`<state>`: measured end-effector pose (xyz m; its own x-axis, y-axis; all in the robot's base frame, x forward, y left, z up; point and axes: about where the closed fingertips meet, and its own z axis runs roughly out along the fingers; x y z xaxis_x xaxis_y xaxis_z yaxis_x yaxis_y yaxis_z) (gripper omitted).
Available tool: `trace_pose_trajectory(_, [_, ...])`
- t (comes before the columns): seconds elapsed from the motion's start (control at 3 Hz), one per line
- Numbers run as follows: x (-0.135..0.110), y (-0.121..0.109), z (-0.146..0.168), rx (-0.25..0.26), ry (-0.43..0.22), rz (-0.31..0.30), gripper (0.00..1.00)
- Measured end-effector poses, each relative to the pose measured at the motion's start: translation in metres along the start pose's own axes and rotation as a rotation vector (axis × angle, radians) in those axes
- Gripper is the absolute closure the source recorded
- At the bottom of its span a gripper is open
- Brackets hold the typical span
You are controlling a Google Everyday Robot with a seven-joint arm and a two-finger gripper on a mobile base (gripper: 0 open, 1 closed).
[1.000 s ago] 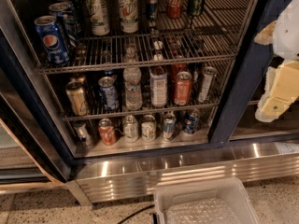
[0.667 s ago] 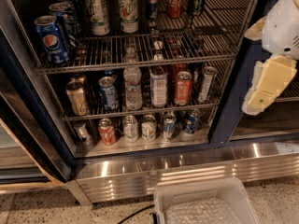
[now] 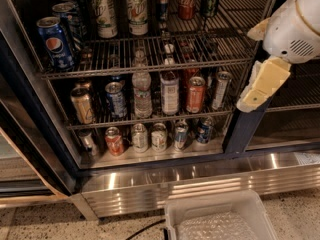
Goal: Pick coke can from top shelf of fridge
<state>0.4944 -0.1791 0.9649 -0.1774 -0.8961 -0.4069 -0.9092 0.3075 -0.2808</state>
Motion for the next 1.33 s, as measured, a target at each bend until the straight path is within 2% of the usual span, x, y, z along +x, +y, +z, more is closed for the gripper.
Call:
trace_pose_trajectory(0.33, [0.003,-0.010,0.010,0.024,-0.063,0.035,0.00])
trace_pose_trajectory(0.67, [0.003,-0.010,0.011,0.024,-0.064,0.035,0.00])
trace_pose_trajectory(1.0, [-0.003,-0.015,0.029,0.031,-0.092,0.086,0.00])
trace_pose_trajectory(1.33, [-0.013,-0.041,0.058,0.067,-0.155,0.169,0.00])
